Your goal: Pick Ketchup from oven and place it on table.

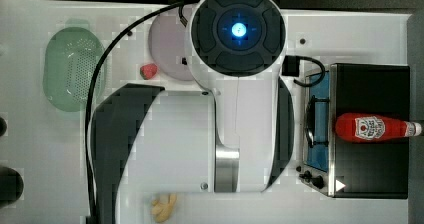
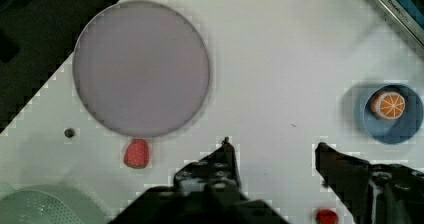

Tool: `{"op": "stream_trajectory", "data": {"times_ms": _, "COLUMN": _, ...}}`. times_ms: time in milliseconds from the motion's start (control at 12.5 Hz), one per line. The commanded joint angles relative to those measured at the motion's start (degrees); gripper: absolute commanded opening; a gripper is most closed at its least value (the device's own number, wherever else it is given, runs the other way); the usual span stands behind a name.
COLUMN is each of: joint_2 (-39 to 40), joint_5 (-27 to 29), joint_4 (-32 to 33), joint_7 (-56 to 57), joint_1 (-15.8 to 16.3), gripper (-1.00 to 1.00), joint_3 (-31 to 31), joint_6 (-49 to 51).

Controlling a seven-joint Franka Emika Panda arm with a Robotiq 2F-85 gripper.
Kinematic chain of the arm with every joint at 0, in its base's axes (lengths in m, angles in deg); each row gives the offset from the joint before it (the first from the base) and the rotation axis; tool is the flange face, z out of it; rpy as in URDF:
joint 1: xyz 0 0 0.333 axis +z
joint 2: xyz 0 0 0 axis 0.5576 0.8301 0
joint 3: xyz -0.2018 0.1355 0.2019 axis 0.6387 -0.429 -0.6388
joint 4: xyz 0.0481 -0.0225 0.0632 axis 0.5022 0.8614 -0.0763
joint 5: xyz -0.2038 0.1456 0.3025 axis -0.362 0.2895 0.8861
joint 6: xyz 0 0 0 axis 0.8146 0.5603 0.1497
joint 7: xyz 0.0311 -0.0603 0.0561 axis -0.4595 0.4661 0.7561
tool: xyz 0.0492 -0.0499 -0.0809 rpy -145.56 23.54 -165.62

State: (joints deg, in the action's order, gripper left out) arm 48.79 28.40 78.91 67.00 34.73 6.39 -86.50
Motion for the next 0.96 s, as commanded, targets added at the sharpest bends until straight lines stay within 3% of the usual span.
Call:
{"op": "stream_trajectory", "data": {"times_ms": 80, "joint_2": -17.12, "joint_5": -0.62, "joint_4": 4.69, "joint_7": -0.13, "joint_1": -2.26, "gripper": 0.58, "joint_3": 2.02, "joint_6": 10.11}}
{"op": "stream_trajectory", "data": {"times_ms": 240, "joint_2": -17.09, "joint_5": -0.64, "joint_4": 4.69, "joint_7": -0.13, "joint_1": -2.29, "gripper": 0.99, "joint_3": 2.17, "joint_6": 10.03}}
{"op": "stream_trajectory", "data": {"times_ms": 560, "joint_2": -16.33, "joint_5": -1.9, "joint_4": 4.67, "joint_7": -0.13, "joint_1": -3.73, "gripper": 1.0, "joint_3": 6.58, "joint_6": 7.41}}
{"op": "stream_trajectory", "data": {"times_ms": 960, "joint_2": -9.9, "joint_5": -1.9, "joint_4": 4.48, "joint_7": -0.13, "joint_1": -6.22, "gripper": 1.0, "joint_3": 18.36, "joint_6": 1.75}}
